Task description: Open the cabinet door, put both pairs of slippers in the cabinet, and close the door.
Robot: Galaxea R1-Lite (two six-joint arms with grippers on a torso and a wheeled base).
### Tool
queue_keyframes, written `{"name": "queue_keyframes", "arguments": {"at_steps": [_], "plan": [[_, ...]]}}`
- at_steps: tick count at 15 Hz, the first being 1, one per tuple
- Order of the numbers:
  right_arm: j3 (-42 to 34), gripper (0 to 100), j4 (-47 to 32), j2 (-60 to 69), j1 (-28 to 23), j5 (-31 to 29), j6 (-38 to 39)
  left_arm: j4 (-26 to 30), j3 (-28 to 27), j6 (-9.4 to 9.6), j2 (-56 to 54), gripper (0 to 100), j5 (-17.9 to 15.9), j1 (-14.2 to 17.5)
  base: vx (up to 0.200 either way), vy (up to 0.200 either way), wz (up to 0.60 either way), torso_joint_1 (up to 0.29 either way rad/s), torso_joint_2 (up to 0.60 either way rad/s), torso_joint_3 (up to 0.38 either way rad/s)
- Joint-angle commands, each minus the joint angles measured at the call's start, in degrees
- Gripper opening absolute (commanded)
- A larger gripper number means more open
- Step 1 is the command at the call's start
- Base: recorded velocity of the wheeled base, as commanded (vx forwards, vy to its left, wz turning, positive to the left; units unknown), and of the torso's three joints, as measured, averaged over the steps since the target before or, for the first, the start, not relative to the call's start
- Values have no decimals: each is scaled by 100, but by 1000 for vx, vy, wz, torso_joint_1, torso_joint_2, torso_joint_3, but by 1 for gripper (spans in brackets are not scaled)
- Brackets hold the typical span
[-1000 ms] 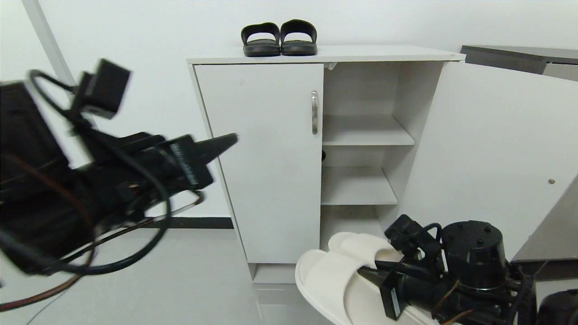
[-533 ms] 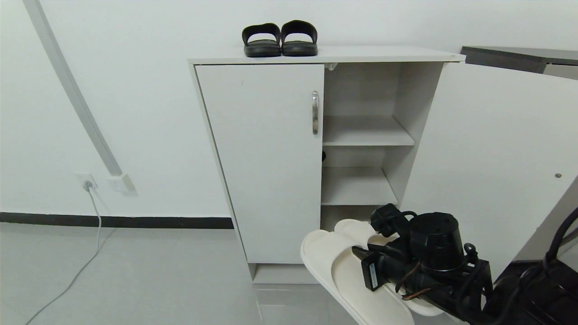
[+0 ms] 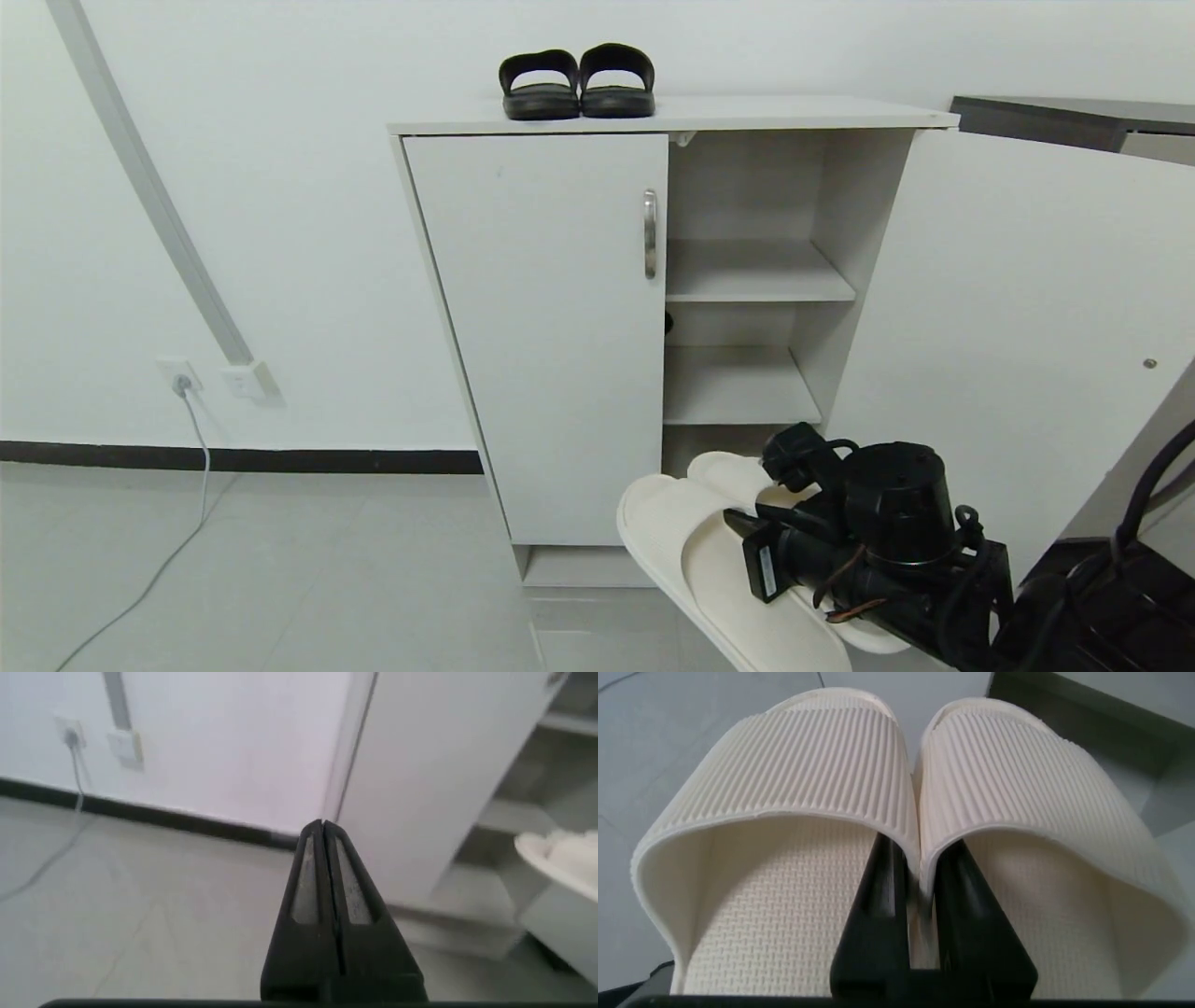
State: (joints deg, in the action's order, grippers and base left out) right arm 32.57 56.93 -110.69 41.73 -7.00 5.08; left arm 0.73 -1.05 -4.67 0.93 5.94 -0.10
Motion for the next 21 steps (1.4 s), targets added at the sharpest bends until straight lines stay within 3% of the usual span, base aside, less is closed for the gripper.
{"name": "queue_keyframes", "arguments": {"at_steps": [1, 2, 4, 6, 8, 11, 19, 21], "plan": [[74, 0, 11, -84, 20, -144, -16, -12, 70, 27, -93, 0, -5, 10, 0, 0, 0, 0, 0, 0], [223, 0, 73, -260, 63, -575, -25, -12, 70, 36, -93, 0, 4, 10, 0, 0, 0, 0, 0, 0], [856, 0, 363, -752, 248, -1647, 124, -91, 87, -166, -93, 0, 13, 10, 0, 0, 0, 0, 0, 0], [1471, 0, 371, -1411, 327, -2869, 458, -91, 87, -166, -93, 0, 13, 10, 0, 0, 0, 0, 0, 0], [2078, 0, 371, -1930, 248, -3651, 669, -91, 87, -166, -93, 0, 4, 10, 0, 0, 0, 0, 0, 0], [2183, 0, 371, -2000, 213, -3686, 661, -91, 87, -166, -93, 0, 4, 10, 0, 0, 0, 0, 0, 0], [2157, 0, 389, -2009, 204, -3668, 669, -91, 87, -166, -93, 0, 4, 10, 0, -200, 0, 5, 1, 2], [2166, 0, 389, -2035, 204, -3660, 661, -91, 87, -166, -93, 0, 4, 10, 0, 0, 0, 0, 0, 0]]}}
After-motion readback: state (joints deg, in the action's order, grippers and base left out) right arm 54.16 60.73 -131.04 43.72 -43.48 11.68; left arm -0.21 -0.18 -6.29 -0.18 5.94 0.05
